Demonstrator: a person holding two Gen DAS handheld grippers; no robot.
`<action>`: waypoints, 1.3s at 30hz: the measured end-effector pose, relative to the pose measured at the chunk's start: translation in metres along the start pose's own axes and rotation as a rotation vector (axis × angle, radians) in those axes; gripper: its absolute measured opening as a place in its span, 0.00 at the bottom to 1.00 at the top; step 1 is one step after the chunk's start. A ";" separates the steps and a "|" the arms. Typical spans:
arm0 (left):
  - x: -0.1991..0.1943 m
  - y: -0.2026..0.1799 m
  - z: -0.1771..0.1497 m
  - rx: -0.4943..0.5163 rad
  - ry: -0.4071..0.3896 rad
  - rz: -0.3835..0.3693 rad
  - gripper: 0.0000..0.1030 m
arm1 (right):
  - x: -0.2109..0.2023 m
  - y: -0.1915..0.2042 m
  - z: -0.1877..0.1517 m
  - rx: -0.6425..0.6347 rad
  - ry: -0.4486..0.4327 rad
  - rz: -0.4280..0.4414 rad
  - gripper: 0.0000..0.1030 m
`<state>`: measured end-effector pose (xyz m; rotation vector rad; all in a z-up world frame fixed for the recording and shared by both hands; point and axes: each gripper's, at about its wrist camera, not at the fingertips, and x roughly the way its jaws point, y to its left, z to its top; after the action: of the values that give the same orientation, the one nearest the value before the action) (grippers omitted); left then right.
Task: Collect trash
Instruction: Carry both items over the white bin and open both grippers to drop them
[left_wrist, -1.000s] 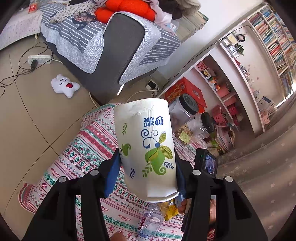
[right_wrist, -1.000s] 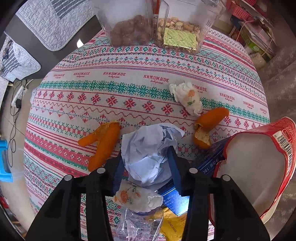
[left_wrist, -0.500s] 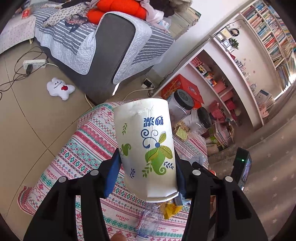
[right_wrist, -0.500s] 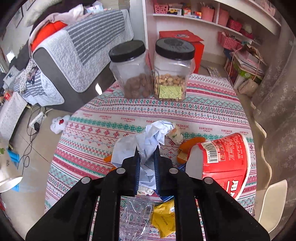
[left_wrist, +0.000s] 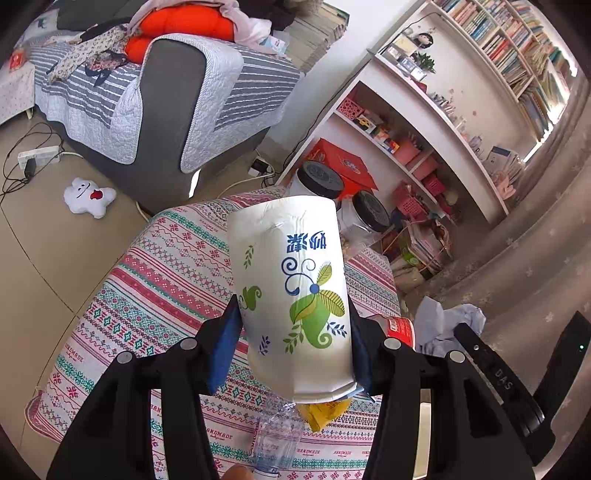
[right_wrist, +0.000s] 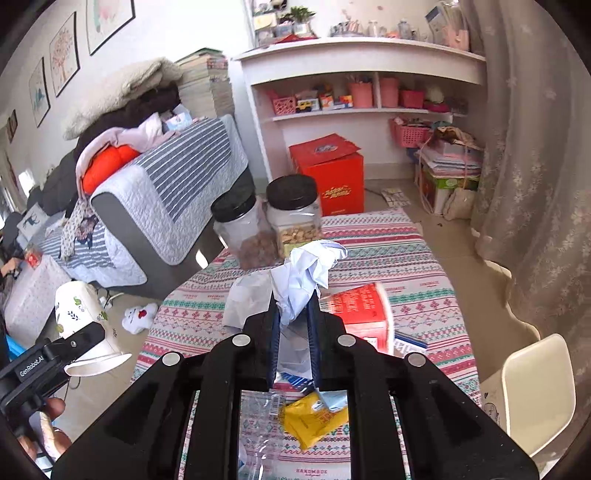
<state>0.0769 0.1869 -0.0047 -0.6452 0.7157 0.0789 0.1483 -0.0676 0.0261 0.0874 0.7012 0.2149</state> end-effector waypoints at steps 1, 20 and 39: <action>0.002 -0.003 -0.002 0.007 0.002 -0.003 0.50 | -0.007 -0.011 -0.001 0.022 -0.020 -0.023 0.12; 0.051 -0.098 -0.066 0.240 0.074 -0.002 0.50 | -0.054 -0.272 -0.065 0.455 0.055 -0.705 0.51; 0.089 -0.380 -0.223 0.595 0.195 -0.360 0.52 | -0.186 -0.380 -0.096 0.776 -0.297 -0.887 0.93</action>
<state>0.1204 -0.2602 0.0101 -0.2001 0.7530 -0.5191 0.0109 -0.4789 0.0131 0.5214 0.4378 -0.9151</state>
